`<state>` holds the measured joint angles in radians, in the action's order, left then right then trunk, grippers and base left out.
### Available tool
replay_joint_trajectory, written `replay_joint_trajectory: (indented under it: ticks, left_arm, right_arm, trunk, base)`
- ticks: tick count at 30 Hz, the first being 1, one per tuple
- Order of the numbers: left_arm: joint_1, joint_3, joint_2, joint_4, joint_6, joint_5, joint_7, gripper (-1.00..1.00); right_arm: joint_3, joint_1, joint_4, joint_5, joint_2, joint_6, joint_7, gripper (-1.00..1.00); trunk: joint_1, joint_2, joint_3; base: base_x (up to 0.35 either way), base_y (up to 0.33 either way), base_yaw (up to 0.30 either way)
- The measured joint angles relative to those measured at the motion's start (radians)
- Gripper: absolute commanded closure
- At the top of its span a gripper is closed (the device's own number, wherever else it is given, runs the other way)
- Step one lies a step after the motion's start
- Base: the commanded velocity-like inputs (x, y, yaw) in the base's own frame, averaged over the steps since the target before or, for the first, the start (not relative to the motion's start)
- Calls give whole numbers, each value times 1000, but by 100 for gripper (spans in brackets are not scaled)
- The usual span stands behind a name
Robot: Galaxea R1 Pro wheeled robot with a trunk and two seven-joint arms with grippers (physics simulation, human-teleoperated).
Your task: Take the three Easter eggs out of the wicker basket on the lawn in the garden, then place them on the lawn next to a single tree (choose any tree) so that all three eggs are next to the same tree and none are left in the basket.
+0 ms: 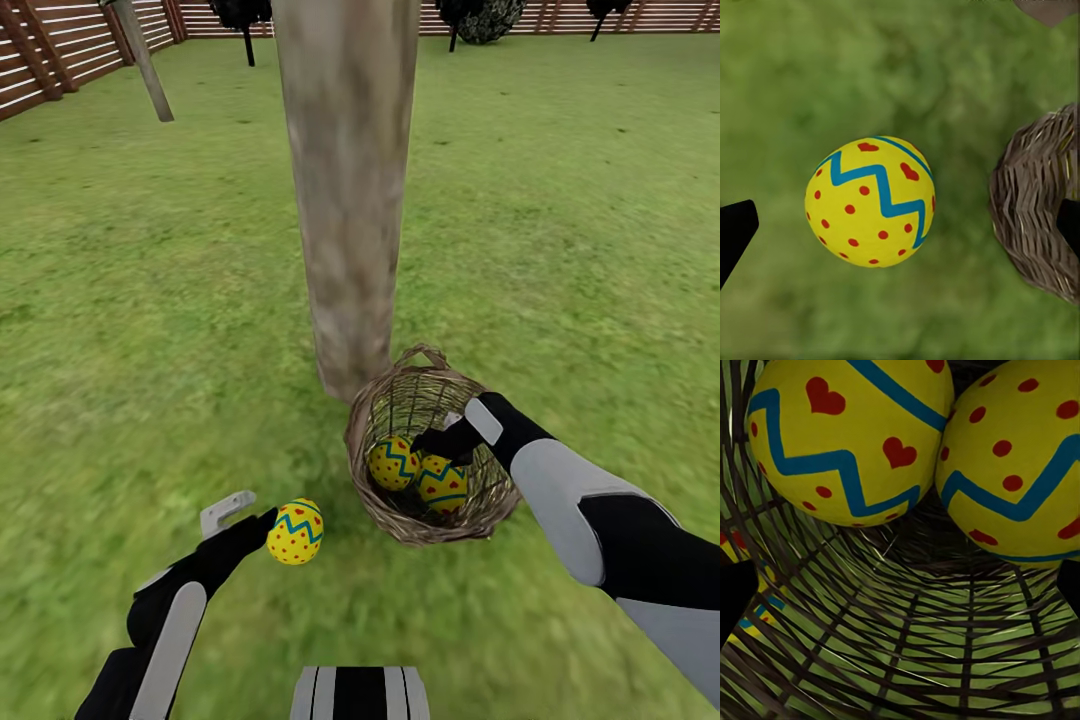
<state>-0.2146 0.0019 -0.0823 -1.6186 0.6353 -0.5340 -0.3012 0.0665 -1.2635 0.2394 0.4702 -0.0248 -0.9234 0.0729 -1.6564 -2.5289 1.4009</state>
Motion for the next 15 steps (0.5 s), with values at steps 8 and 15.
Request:
replay_joint_trajectory:
  ticks: [8,15]
  left_arm:
    - [-256,15,4,0,184,2,-107,-100]
    - [-581,88,18,156,313,-3,-331,-100]
  right_arm:
    - [1,0,-1,1,-1,-1,-2,-100]
    - [3,0,-4,3,4,-3,-28,-100]
  trunk:
    - [0,0,0]
    - [0,0,0]
  base:
    - [0,0,0]
    - [0,0,0]
